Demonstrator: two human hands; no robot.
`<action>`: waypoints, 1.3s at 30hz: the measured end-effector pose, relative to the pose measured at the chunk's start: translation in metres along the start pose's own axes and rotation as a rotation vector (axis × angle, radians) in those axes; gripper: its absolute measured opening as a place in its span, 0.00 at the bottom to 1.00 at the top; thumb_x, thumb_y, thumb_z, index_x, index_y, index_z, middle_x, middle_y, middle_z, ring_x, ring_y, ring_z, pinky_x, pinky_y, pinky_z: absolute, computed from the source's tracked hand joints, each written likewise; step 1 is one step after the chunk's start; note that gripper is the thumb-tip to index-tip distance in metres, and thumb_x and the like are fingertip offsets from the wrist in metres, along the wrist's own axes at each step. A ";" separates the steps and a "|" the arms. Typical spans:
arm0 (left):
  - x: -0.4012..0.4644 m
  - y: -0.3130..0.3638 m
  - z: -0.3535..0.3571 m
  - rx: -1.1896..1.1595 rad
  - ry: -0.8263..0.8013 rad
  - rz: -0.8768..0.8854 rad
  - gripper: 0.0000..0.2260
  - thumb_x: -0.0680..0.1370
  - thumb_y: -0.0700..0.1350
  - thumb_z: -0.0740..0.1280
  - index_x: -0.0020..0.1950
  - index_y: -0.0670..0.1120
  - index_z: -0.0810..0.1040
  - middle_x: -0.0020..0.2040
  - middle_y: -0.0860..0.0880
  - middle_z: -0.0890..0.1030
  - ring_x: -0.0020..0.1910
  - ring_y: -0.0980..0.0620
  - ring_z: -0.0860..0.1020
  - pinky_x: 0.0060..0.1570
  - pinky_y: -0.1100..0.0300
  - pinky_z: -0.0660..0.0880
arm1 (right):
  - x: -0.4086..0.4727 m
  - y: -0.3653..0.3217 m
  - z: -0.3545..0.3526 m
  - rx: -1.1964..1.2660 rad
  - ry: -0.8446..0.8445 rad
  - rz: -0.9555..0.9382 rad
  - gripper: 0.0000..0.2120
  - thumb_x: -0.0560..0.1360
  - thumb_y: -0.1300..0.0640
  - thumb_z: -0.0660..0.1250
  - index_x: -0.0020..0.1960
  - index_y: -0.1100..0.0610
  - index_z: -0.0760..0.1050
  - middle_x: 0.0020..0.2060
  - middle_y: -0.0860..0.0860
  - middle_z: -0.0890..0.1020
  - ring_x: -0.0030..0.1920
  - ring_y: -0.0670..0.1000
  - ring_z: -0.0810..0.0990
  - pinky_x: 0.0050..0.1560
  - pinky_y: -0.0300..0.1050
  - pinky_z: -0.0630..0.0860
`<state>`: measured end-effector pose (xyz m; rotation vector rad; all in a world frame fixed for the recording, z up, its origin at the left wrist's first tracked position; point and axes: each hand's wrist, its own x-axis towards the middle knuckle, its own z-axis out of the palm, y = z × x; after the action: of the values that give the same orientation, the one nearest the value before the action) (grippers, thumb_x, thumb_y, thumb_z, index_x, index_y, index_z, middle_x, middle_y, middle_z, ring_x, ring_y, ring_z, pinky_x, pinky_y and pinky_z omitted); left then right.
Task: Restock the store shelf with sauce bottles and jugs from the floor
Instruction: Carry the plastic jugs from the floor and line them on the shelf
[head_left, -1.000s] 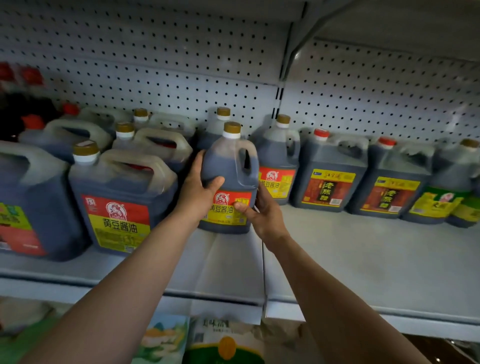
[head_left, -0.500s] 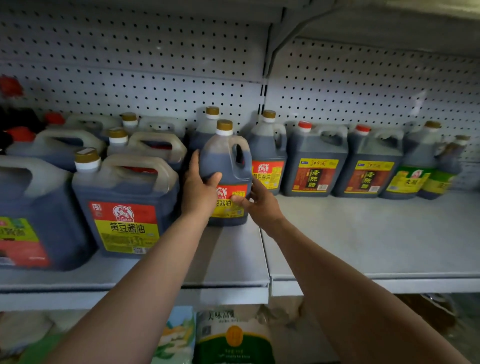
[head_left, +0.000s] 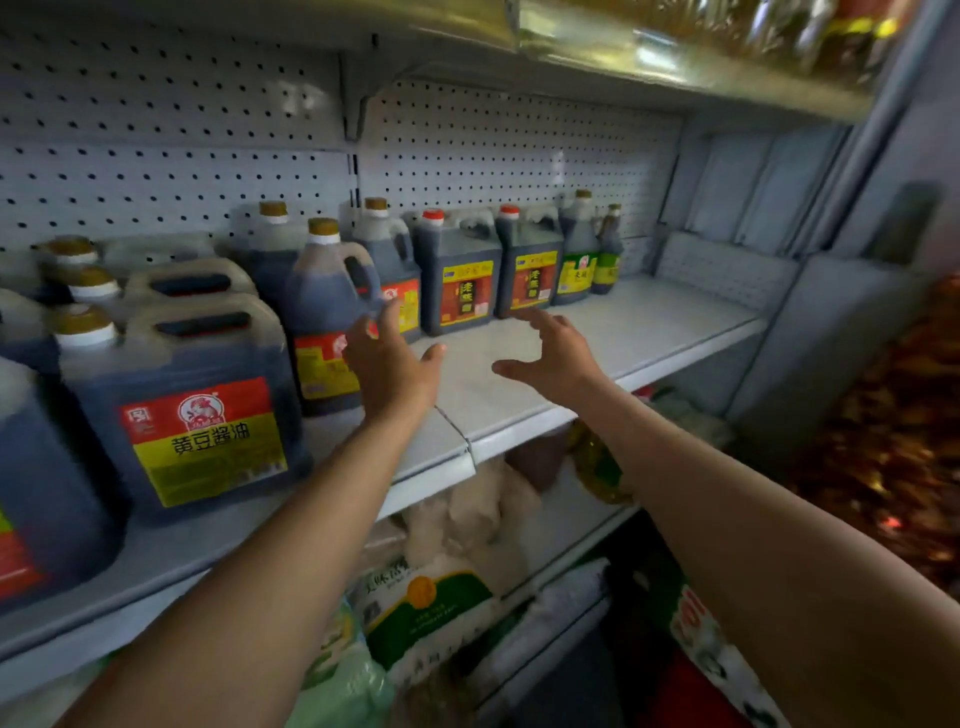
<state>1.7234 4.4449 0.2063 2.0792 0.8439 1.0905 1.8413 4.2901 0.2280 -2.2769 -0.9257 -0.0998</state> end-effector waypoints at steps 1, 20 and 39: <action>-0.012 0.004 0.001 -0.020 -0.072 0.013 0.31 0.73 0.49 0.75 0.74 0.49 0.69 0.72 0.40 0.69 0.71 0.41 0.64 0.68 0.57 0.58 | -0.020 0.004 -0.010 -0.036 0.015 0.042 0.37 0.70 0.44 0.79 0.75 0.48 0.68 0.68 0.56 0.73 0.68 0.57 0.73 0.66 0.48 0.71; -0.345 0.111 0.008 -0.037 -0.896 0.357 0.32 0.71 0.56 0.76 0.73 0.53 0.70 0.69 0.41 0.68 0.71 0.42 0.64 0.69 0.52 0.65 | -0.449 0.088 -0.143 -0.331 0.225 0.711 0.42 0.69 0.41 0.79 0.77 0.41 0.62 0.66 0.56 0.70 0.68 0.58 0.69 0.66 0.53 0.72; -0.687 0.162 -0.067 0.098 -1.262 0.396 0.32 0.73 0.55 0.75 0.74 0.56 0.67 0.74 0.44 0.61 0.72 0.40 0.62 0.69 0.49 0.65 | -0.819 0.117 -0.191 -0.205 0.241 1.007 0.41 0.67 0.42 0.80 0.75 0.42 0.65 0.67 0.54 0.70 0.67 0.55 0.72 0.64 0.51 0.75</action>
<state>1.3958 3.8350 0.0511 2.4608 -0.1565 -0.2423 1.3385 3.6257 0.0619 -2.5766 0.4190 -0.0198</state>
